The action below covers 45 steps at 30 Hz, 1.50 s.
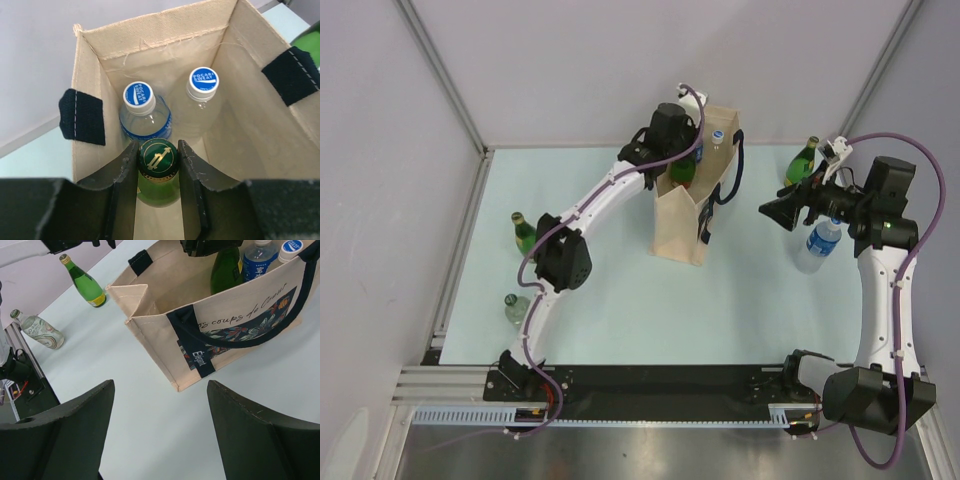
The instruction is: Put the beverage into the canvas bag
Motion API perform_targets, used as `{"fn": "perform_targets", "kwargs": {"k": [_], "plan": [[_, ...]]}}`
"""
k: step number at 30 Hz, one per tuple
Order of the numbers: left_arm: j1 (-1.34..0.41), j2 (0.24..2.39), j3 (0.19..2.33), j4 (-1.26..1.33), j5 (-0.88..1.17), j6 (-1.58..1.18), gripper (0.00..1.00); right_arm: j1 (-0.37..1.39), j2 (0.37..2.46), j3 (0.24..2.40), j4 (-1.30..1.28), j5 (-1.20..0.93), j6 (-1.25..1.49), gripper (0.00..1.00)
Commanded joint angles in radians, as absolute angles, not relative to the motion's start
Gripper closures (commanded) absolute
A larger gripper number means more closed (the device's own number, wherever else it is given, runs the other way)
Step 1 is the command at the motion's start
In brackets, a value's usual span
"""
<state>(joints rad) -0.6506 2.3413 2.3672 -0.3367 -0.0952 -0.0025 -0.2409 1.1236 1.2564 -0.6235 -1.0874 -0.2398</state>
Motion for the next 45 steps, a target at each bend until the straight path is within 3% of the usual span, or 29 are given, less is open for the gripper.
{"fn": "perform_targets", "kwargs": {"k": [1, 13, 16, 25, 32, 39, 45], "plan": [[-0.657, 2.315, 2.391, -0.106, -0.135, 0.072, 1.0, -0.247, 1.121, 1.252, -0.624, -1.077, -0.253, 0.2], [-0.657, 2.349, 2.346, -0.031, -0.146, 0.097, 0.99, -0.247, 1.131, 1.249, -0.65, -1.063, -0.281, 0.2], [-0.658, 2.338, 2.306, -0.012, -0.15, 0.092, 0.96, -0.247, 1.135, 1.252, -0.661, -1.055, -0.291, 0.2], [-0.657, 2.306, 2.198, 0.037, -0.181, 0.084, 0.64, -0.249, 1.149, 1.284, -0.699, -1.042, -0.319, 0.2], [-0.655, 2.255, 2.189, 0.041, -0.227, 0.069, 0.26, -0.25, 1.181, 1.382, -0.816, -1.014, -0.434, 0.2], [-0.646, 2.134, 2.189, 0.019, -0.239, 0.042, 0.17, -0.253, 1.265, 1.552, -0.931, -0.954, -0.485, 0.19], [-0.641, 1.979, 2.131, -0.087, -0.222, -0.035, 0.09, -0.262, 1.301, 1.621, -0.827, -0.731, -0.289, 0.2]]}}
